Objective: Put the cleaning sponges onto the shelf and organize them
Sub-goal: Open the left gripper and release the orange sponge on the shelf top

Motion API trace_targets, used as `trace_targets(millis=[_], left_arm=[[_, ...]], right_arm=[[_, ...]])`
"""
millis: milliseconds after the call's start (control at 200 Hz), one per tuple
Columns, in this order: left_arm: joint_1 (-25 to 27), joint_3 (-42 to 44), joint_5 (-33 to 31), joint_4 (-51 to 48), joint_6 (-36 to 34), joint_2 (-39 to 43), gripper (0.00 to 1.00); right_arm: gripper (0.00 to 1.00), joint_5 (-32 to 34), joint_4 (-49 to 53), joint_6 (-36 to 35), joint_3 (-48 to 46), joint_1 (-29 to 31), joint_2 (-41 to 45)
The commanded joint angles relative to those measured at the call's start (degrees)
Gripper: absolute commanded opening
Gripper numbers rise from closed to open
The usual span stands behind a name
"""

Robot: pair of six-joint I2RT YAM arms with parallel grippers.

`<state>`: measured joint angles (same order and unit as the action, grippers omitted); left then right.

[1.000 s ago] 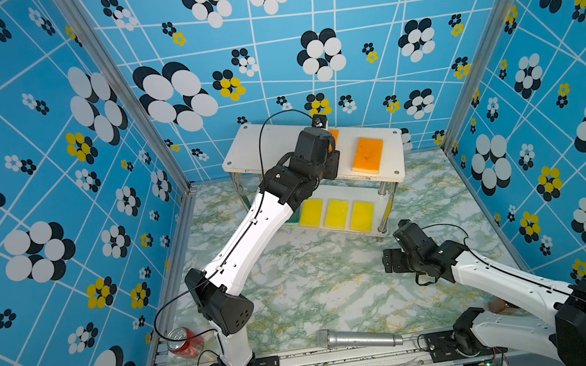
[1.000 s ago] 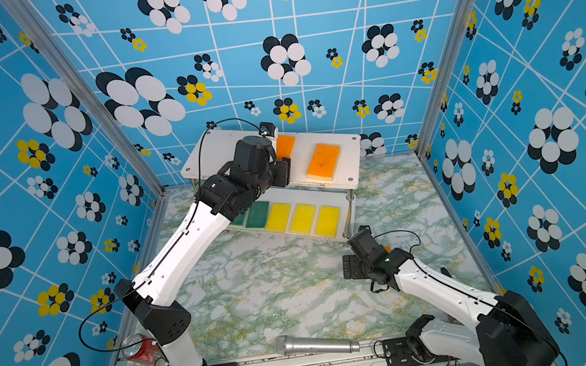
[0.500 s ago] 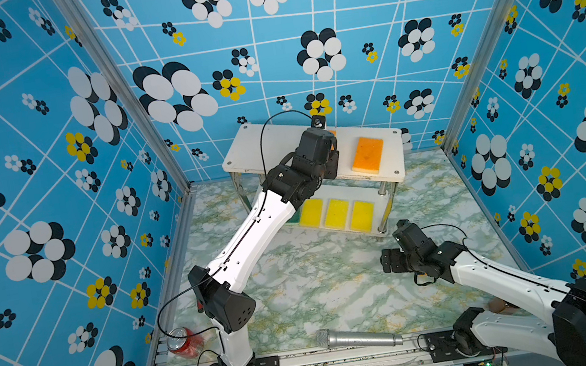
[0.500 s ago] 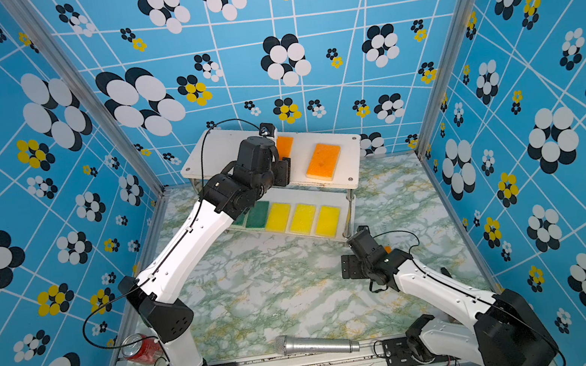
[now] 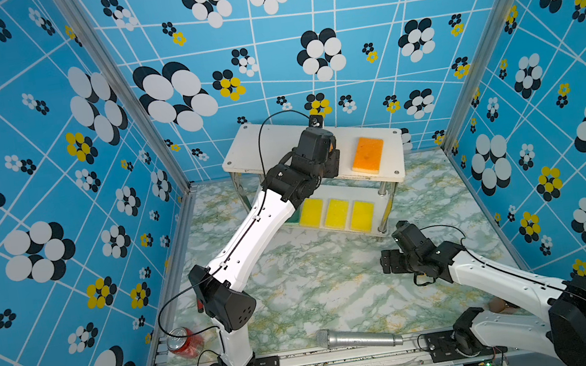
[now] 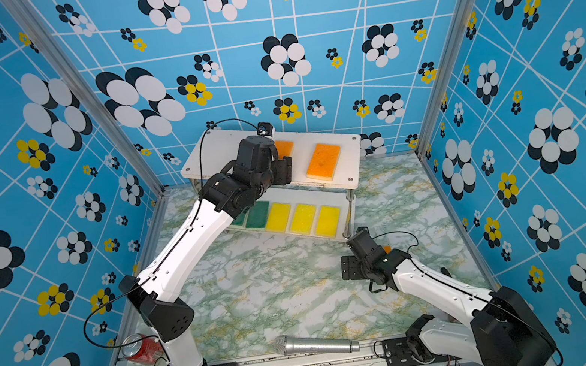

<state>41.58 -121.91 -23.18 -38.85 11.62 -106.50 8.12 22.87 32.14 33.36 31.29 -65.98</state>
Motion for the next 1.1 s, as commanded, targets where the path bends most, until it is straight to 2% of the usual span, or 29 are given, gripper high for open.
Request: trace_targets(millis=[0, 60, 185, 255, 270, 555, 745, 885, 1095], left_arm=[[-0.55, -0.11, -0.20, -0.16, 0.86, -1.08, 0.79], [-0.56, 0.15, -0.42, 0.03, 0.86, -0.95, 0.85], [-0.66, 0.75, -0.64, 0.69, 0.60, -0.56, 0.87], [-0.63, 1.13, -0.55, 1.36, 0.51, -0.05, 0.94], [-0.63, 1.19, -0.47, 1.60, 0.44, 0.01, 1.00], [-0.60, 3.66, 0.06, 4.62, -1.02, 2.72, 0.99], [-0.47, 4.16, 0.90, 6.02, -2.51, 5.08, 0.99], [-0.42, 5.13, 2.30, 6.93, -3.09, 6.45, 0.99], [-0.20, 6.93, 3.10, 7.45, -3.18, 8.86, 0.99]], right_arm=[[0.93, -0.82, -0.66, 0.29, -0.23, -0.35, -0.23], [0.94, -0.92, -0.64, 0.29, -0.21, -0.35, -0.12], [0.94, -0.93, -0.40, 0.29, -0.16, -0.38, -0.05], [0.94, -0.54, 0.16, 0.20, 0.11, -0.35, 0.22], [0.94, -0.48, 0.30, 0.13, 0.11, -0.43, 0.31], [0.94, -0.36, 4.18, -1.20, 1.78, -2.01, 4.26], [0.94, -3.47, 7.53, -0.59, 2.77, -8.60, 7.73], [0.94, -7.57, 8.70, 1.02, 3.55, -15.04, 6.35], [0.94, -7.00, 9.51, 3.22, 3.91, -18.29, 2.67]])
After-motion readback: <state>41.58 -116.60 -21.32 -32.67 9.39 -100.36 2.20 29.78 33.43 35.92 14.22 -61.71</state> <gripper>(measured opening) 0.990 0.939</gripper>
